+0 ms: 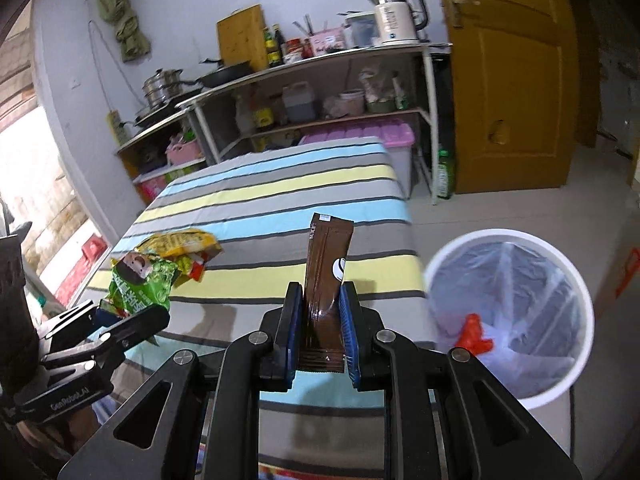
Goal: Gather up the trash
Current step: 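Lift both held wrappers and carry them over the white wastebasket, then open both tools over the wastebasket to drop the green bag and brown wrapper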
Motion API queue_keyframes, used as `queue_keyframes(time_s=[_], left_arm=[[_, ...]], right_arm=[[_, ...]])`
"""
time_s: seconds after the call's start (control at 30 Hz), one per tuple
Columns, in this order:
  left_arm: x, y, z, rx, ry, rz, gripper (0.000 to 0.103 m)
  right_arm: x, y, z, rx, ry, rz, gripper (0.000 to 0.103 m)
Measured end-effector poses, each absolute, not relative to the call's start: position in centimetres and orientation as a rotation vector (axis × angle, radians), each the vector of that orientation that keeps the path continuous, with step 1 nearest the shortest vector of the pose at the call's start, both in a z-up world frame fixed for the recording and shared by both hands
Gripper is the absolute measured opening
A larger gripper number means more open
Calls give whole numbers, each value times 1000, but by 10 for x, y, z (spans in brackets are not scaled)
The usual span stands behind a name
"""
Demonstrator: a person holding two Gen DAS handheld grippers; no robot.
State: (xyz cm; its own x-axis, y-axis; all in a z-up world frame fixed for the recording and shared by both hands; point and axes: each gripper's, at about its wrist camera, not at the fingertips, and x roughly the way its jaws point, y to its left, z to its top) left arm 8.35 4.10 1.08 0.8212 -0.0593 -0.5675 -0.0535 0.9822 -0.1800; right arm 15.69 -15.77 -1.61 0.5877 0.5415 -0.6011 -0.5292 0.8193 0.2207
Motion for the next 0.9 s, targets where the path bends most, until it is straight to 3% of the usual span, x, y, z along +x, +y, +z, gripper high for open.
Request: queue_keyframes(time_s=[0.9], left_arm=[[187, -71, 7, -105, 663, -271, 46]], right_arm=[[205, -281, -46, 166, 753, 389, 20]])
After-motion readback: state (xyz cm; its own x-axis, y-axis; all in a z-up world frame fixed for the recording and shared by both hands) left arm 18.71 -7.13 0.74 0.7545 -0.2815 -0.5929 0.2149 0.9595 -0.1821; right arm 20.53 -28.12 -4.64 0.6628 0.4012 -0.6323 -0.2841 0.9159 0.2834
